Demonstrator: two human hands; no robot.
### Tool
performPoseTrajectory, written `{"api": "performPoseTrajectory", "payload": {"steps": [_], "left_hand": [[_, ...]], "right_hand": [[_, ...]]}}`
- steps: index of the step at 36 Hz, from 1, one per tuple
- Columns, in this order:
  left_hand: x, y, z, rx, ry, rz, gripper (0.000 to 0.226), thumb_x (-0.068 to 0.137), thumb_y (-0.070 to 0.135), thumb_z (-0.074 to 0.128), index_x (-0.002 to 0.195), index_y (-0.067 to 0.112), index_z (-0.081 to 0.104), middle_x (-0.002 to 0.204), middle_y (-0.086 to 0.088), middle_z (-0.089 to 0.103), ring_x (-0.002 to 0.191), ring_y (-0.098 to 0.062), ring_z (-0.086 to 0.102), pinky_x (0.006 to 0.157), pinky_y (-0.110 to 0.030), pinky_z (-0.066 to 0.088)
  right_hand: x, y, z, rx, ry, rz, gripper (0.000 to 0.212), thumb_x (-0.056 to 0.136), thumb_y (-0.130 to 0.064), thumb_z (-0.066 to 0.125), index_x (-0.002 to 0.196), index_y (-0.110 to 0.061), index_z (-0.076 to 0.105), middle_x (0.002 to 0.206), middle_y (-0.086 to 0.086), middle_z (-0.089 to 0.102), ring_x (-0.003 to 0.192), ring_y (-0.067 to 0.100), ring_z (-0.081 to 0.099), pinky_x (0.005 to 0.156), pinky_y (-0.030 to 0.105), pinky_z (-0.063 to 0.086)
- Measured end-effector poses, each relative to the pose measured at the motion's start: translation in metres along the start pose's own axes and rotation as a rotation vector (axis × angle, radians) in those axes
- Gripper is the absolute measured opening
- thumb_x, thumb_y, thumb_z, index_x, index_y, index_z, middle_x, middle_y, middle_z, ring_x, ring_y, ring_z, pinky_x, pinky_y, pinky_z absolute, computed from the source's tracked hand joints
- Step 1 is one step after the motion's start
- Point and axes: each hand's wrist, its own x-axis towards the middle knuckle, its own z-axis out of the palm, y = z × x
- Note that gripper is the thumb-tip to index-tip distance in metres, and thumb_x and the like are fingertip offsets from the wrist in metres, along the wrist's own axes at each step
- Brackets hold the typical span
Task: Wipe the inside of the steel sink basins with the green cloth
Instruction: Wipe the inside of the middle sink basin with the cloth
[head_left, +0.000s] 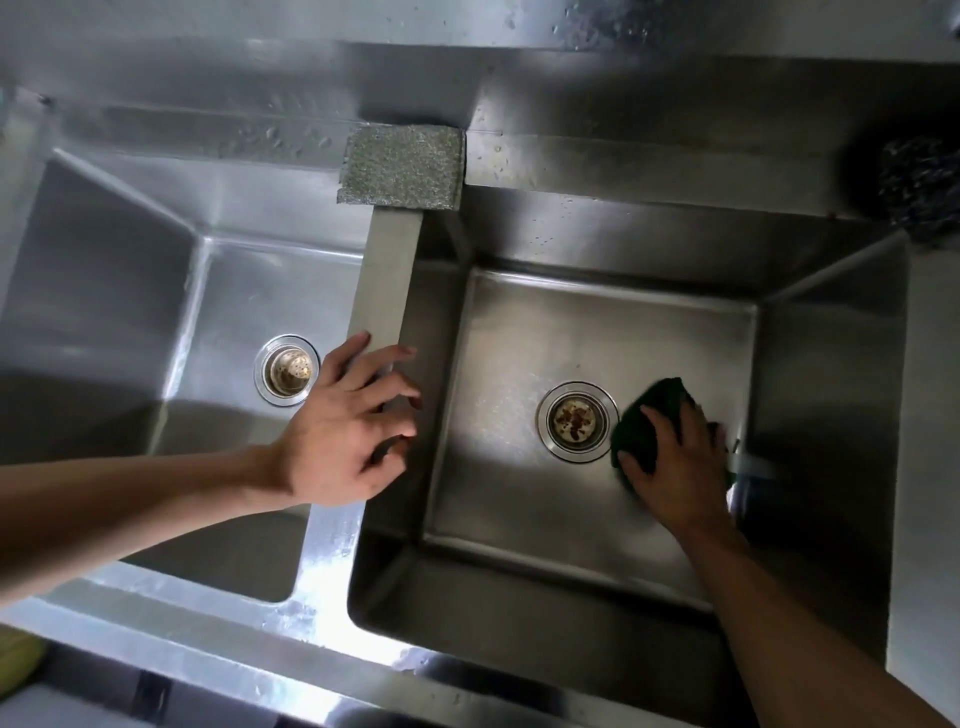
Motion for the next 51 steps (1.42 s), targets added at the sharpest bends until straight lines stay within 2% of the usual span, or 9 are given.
{"api": "performPoseTrajectory", "payload": {"steps": [4, 9, 13, 25, 30, 36, 41, 47, 51], "left_hand": [[0.000, -0.001, 0.001, -0.004, 0.000, -0.001, 0.009, 0.073, 0.025, 0.064, 0.077, 0.020, 0.071, 0.107, -0.003, 0.071, 0.138, -0.035, 0.052, 0.118, -0.064, 0.029], [0.001, 0.000, 0.000, -0.005, -0.006, -0.006, 0.010, 0.074, 0.027, 0.063, 0.077, 0.021, 0.071, 0.108, -0.002, 0.071, 0.140, -0.033, 0.050, 0.119, -0.062, 0.027], [0.000, 0.000, 0.001, -0.013, -0.002, -0.012, 0.008, 0.073, 0.026, 0.065, 0.076, 0.021, 0.071, 0.108, -0.002, 0.071, 0.141, -0.032, 0.050, 0.120, -0.061, 0.027], [0.002, 0.000, -0.001, -0.050, 0.001, -0.020, 0.008, 0.071, 0.027, 0.067, 0.078, 0.024, 0.070, 0.110, -0.002, 0.070, 0.143, -0.031, 0.049, 0.120, -0.061, 0.026], [0.003, 0.000, -0.001, -0.069, 0.005, -0.024, 0.008, 0.071, 0.026, 0.069, 0.079, 0.025, 0.069, 0.112, 0.000, 0.069, 0.144, -0.029, 0.049, 0.118, -0.064, 0.029], [0.002, -0.001, -0.001, -0.084, 0.003, -0.029, 0.011, 0.068, 0.027, 0.070, 0.079, 0.025, 0.070, 0.111, 0.002, 0.068, 0.145, -0.027, 0.048, 0.119, -0.061, 0.027], [0.003, -0.001, -0.001, -0.103, 0.000, -0.039, 0.010, 0.067, 0.025, 0.070, 0.077, 0.025, 0.069, 0.110, 0.002, 0.068, 0.146, -0.025, 0.047, 0.120, -0.061, 0.028], [0.004, -0.001, -0.003, -0.100, -0.015, -0.034, 0.010, 0.065, 0.027, 0.072, 0.075, 0.025, 0.070, 0.108, 0.003, 0.068, 0.147, -0.024, 0.044, 0.121, -0.060, 0.025], [0.003, 0.000, -0.003, -0.104, -0.026, -0.046, 0.011, 0.065, 0.026, 0.072, 0.076, 0.025, 0.069, 0.109, 0.003, 0.068, 0.146, -0.024, 0.046, 0.120, -0.062, 0.027]], "right_hand": [[0.007, -0.008, 0.006, -0.044, 0.008, -0.015, 0.079, 0.075, -0.065, 0.063, 0.145, -0.035, 0.043, 0.157, 0.023, 0.026, 0.143, 0.045, 0.022, 0.114, 0.054, 0.010], [0.015, -0.004, 0.016, 0.143, 0.089, 0.048, 0.044, 0.082, -0.020, 0.078, 0.124, -0.015, 0.066, 0.149, 0.024, 0.042, 0.143, 0.043, 0.027, 0.117, 0.057, 0.020], [0.016, -0.015, 0.012, 0.263, 0.190, 0.088, 0.039, 0.083, -0.009, 0.075, 0.121, -0.006, 0.066, 0.140, 0.025, 0.049, 0.132, 0.043, 0.044, 0.112, 0.050, 0.034], [0.077, -0.192, -0.003, 0.840, 0.180, -0.095, 0.044, 0.089, -0.039, 0.065, 0.125, -0.014, 0.063, 0.123, 0.006, 0.059, 0.110, 0.019, 0.060, 0.101, 0.038, 0.048], [0.083, -0.278, 0.004, 1.016, 0.137, -0.141, 0.054, 0.095, -0.049, 0.045, 0.134, -0.014, 0.056, 0.131, 0.009, 0.059, 0.121, 0.019, 0.055, 0.105, 0.029, 0.042], [0.112, -0.281, 0.020, 1.091, 0.013, 0.089, 0.047, 0.100, -0.048, 0.045, 0.137, -0.020, 0.051, 0.137, 0.005, 0.056, 0.126, 0.019, 0.051, 0.101, 0.021, 0.035], [0.124, -0.287, 0.026, 1.061, -0.023, 0.247, 0.049, 0.095, -0.055, 0.040, 0.129, -0.024, 0.055, 0.130, 0.006, 0.062, 0.120, 0.027, 0.057, 0.103, 0.038, 0.043], [0.104, -0.303, -0.008, 1.175, 0.267, -0.024, 0.042, 0.098, -0.042, 0.047, 0.132, -0.021, 0.058, 0.133, -0.002, 0.060, 0.123, 0.004, 0.052, 0.103, 0.015, 0.037], [0.118, -0.293, 0.014, 1.143, 0.164, 0.058, 0.050, 0.095, -0.049, 0.044, 0.135, -0.021, 0.056, 0.135, 0.000, 0.059, 0.125, 0.011, 0.052, 0.107, 0.025, 0.038]]}}
